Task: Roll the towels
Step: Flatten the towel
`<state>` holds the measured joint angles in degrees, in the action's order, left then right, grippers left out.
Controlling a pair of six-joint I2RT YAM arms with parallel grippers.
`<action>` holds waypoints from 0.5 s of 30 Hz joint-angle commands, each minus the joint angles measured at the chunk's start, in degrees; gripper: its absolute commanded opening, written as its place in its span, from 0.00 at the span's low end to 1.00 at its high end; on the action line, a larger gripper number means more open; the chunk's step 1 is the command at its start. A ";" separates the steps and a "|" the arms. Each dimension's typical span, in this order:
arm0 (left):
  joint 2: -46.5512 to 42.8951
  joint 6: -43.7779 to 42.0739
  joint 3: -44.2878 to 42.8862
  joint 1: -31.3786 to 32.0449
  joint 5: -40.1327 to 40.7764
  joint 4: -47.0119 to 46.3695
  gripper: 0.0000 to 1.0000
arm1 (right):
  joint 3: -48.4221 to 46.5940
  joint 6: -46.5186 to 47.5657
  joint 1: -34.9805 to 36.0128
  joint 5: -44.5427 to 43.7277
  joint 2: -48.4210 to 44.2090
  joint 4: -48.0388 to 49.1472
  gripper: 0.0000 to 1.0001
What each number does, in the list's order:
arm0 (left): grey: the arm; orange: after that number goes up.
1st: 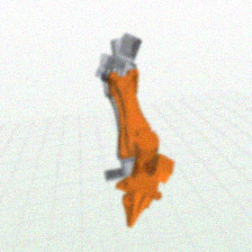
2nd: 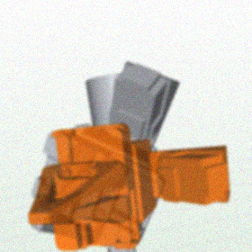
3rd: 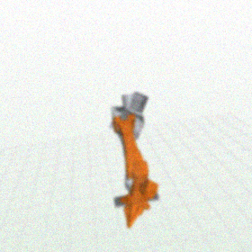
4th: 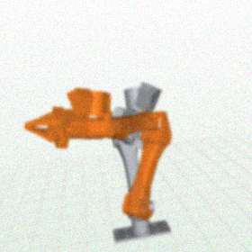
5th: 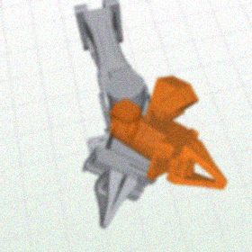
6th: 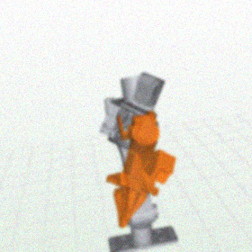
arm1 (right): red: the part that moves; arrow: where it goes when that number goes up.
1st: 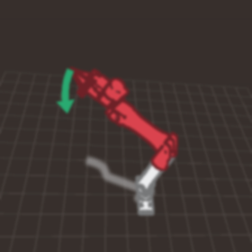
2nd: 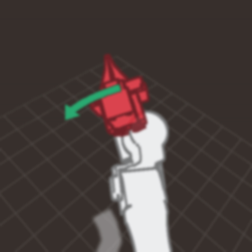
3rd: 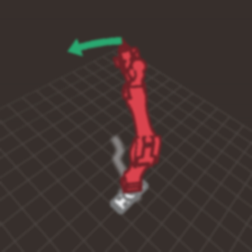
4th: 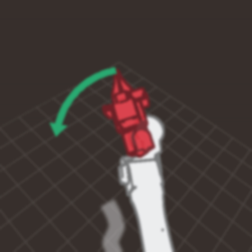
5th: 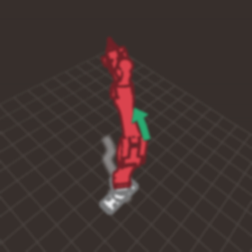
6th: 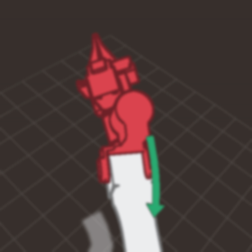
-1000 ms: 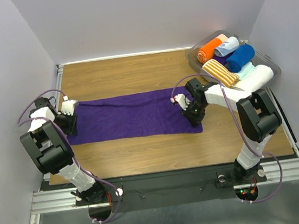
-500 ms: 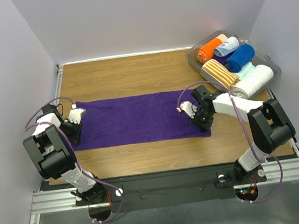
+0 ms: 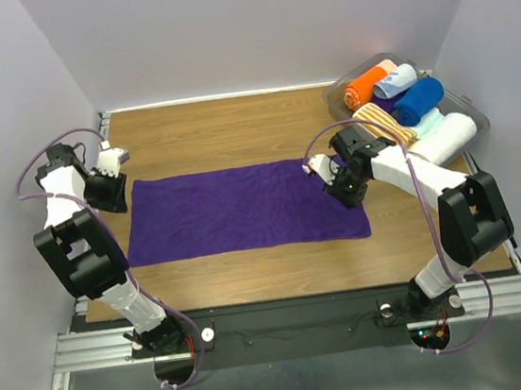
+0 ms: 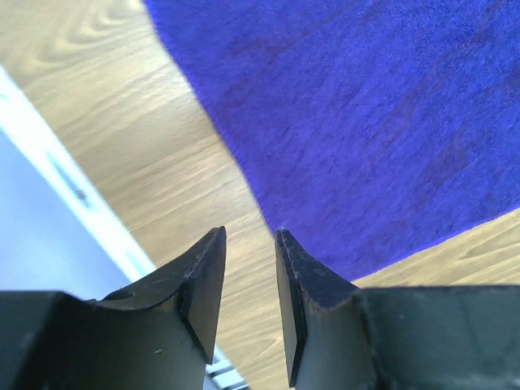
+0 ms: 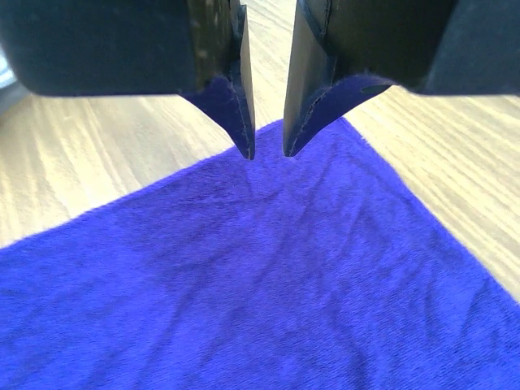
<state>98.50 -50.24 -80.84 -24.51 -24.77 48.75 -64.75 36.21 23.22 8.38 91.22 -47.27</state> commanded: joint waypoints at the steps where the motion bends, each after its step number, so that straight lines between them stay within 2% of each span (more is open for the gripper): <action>1: 1.35 2.60 3.31 2.01 -2.73 0.39 0.42 | 1.73 0.71 -0.11 2.87 0.88 -1.87 0.26; 11: -0.24 3.04 19.74 3.33 2.35 -9.72 0.42 | 8.58 0.80 0.07 4.01 3.09 0.15 0.26; 15: -0.41 1.99 22.30 2.37 4.81 -10.61 0.42 | 12.45 1.76 0.07 2.52 2.13 -0.02 0.26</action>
<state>99.20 -47.48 -61.43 -21.12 -23.31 39.94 -55.86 36.49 23.22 11.27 94.08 -47.18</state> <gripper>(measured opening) 0.422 0.260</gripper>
